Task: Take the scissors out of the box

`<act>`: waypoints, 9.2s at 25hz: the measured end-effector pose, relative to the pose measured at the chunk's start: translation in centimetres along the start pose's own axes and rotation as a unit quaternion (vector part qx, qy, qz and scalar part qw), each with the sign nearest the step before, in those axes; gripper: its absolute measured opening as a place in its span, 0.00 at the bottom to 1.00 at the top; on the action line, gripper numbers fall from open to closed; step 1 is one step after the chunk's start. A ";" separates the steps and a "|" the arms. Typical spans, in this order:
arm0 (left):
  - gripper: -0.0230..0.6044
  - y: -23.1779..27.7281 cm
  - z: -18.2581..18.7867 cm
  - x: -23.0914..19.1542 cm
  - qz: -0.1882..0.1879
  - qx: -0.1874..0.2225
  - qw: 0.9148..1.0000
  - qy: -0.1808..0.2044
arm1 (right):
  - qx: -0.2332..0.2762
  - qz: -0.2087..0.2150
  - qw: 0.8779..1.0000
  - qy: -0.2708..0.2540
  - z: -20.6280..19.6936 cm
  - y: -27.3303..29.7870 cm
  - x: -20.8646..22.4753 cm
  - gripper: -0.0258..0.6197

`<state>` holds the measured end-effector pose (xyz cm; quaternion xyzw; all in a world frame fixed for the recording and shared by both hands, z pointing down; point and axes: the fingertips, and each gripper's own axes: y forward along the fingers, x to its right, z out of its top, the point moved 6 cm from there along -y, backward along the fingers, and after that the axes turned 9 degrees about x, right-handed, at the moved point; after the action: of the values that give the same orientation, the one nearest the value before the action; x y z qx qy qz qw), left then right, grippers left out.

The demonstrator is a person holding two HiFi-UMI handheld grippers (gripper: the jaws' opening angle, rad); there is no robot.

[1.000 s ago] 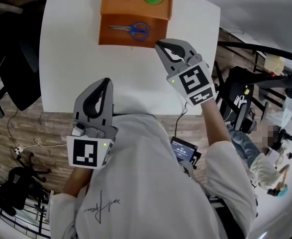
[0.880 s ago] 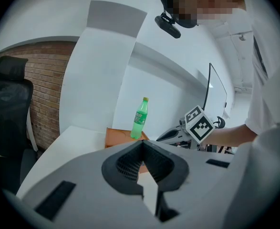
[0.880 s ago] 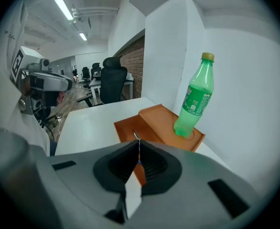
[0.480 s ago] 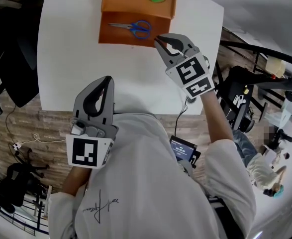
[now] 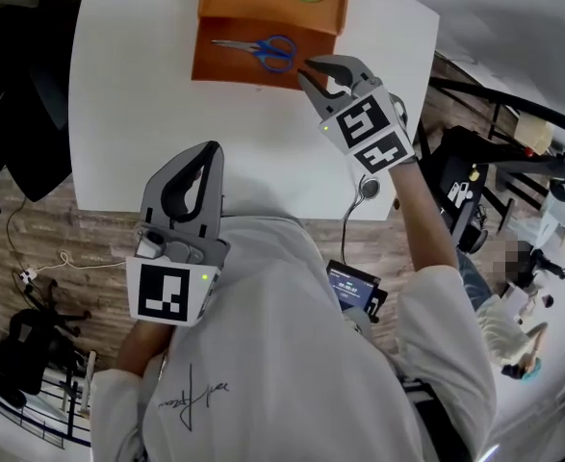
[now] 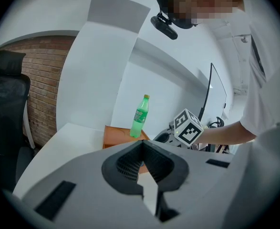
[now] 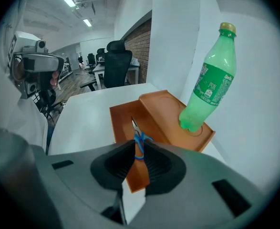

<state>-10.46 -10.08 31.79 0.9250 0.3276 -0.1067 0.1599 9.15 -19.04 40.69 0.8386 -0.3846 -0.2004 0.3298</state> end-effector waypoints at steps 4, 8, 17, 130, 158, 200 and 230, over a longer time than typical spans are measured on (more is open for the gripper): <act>0.05 0.0 0.1 -0.5 0.004 0.001 1.000 -0.003 | -0.013 0.012 1.000 -0.012 0.1 0.9 0.1 0.15; 0.05 0.0 0.1 -0.9 0.006 0.002 1.000 -0.014 | -0.025 0.018 0.999 -0.024 0.2 1.9 0.2 0.18; 0.05 -0.2 0.1 -1.6 0.012 0.003 1.000 -0.027 | -0.068 0.038 0.995 -0.060 -0.4 4.3 0.2 0.22; 0.05 -1.8 1.4 -2.4 0.035 0.044 0.998 -0.022 | -0.119 0.072 0.988 -0.067 -0.1 5.0 -0.8 0.19; 0.05 -2.6 1.6 -1.2 0.043 0.056 0.998 0.003 | 0.040 -0.007 0.999 -0.005 2.6 -1.7 -1.9 0.19; 0.05 -4.2 1.8 5.0 0.006 0.098 0.995 0.009 | 0.222 -0.124 0.964 0.082 2.6 -14.7 -8.1 0.19; 0.05 -5.5 1.3 9.2 -0.016 0.115 0.993 0.025 | 0.323 -0.152 0.930 0.094 0.6 -22.2 -12.3 0.19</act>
<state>-7.07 -1.27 26.61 0.9344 0.3315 -0.1229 0.0430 12.49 1.03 25.60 0.9631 -0.2639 -0.0335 0.0417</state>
